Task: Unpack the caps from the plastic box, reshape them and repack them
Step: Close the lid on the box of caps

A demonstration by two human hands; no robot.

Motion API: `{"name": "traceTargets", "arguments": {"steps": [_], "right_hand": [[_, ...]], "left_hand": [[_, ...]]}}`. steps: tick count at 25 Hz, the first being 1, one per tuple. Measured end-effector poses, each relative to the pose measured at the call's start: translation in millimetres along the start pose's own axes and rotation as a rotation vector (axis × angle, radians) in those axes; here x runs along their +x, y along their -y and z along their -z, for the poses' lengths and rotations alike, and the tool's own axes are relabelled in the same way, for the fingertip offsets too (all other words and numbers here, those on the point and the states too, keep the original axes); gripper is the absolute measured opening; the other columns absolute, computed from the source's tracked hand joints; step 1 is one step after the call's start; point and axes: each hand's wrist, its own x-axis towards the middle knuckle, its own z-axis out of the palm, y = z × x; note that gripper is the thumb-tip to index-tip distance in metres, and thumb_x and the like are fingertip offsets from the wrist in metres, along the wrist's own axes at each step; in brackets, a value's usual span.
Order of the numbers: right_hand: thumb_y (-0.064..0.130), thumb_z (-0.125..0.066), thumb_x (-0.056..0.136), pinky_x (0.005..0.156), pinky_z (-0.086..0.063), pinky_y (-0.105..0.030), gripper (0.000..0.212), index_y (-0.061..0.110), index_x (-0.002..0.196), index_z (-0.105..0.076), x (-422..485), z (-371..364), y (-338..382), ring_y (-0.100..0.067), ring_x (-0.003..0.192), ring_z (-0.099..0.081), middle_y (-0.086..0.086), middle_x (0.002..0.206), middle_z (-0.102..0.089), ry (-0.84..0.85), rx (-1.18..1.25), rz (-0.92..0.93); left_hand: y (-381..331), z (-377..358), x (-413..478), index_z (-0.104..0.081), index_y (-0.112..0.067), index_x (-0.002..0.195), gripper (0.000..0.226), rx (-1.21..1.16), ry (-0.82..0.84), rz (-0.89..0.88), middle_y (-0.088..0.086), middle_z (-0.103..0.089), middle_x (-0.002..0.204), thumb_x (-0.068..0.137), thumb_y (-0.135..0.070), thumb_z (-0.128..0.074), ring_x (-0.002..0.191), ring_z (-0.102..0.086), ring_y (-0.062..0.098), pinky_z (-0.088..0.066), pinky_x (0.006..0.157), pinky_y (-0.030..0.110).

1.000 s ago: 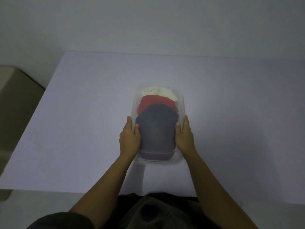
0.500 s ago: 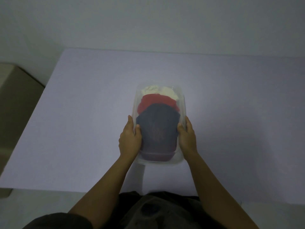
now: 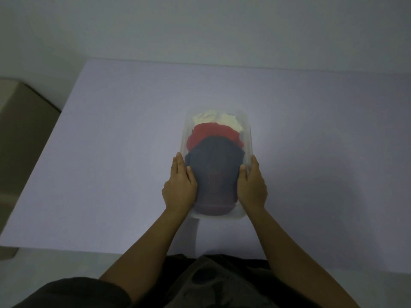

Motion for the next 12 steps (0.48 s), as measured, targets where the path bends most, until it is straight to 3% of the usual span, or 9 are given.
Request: {"name": "traceTargets", "arguments": {"steps": [2, 5, 9, 12], "right_hand": [[0.039, -0.034, 0.100, 0.103, -0.038, -0.044, 0.051, 0.027, 0.148, -0.022, 0, 0, -2, -0.032, 0.129, -0.046, -0.006, 0.146, -0.044, -0.025, 0.030, -0.001], [0.040, -0.042, 0.097, 0.102, -0.039, -0.043, 0.058, 0.026, 0.149, -0.020, 1, 2, -4, -0.031, 0.126, -0.048, -0.007, 0.144, -0.045, -0.003, 0.241, -0.069], [0.035, -0.049, 0.096, 0.092, -0.047, -0.037, 0.048, 0.012, 0.137, -0.042, 6, 15, -4, -0.030, 0.120, -0.053, -0.008, 0.130, -0.055, 0.224, 0.512, -0.119], [0.045, -0.051, 0.092, 0.094, -0.043, -0.039, 0.062, 0.019, 0.145, -0.029, 28, 44, 5, -0.024, 0.122, -0.048, -0.007, 0.141, -0.044, 0.274, 0.578, -0.156]], "left_hand": [[3, -1, 0, -0.011, -0.025, 0.150, 0.055, -0.022, 0.022, 0.023, 0.010, -0.033, 0.152, 0.099, -0.043, -0.024, 0.121, -0.053, 0.034, -0.046, 0.095, 0.047], [10, -1, 2, -0.010, -0.035, 0.148, 0.064, -0.147, 0.053, 0.094, 0.016, -0.062, 0.121, 0.092, -0.060, -0.026, 0.101, -0.063, 0.034, -0.051, 0.088, 0.045], [14, 10, 6, -0.037, -0.018, 0.141, 0.068, -0.222, 0.058, 0.110, 0.013, -0.062, 0.124, 0.089, -0.062, -0.038, 0.108, -0.060, 0.036, -0.046, 0.093, 0.043], [18, 26, 17, -0.048, -0.021, 0.134, 0.069, -0.247, 0.123, 0.037, 0.009, -0.064, 0.123, 0.081, -0.066, -0.039, 0.106, -0.061, 0.035, -0.049, 0.094, 0.044]]}}
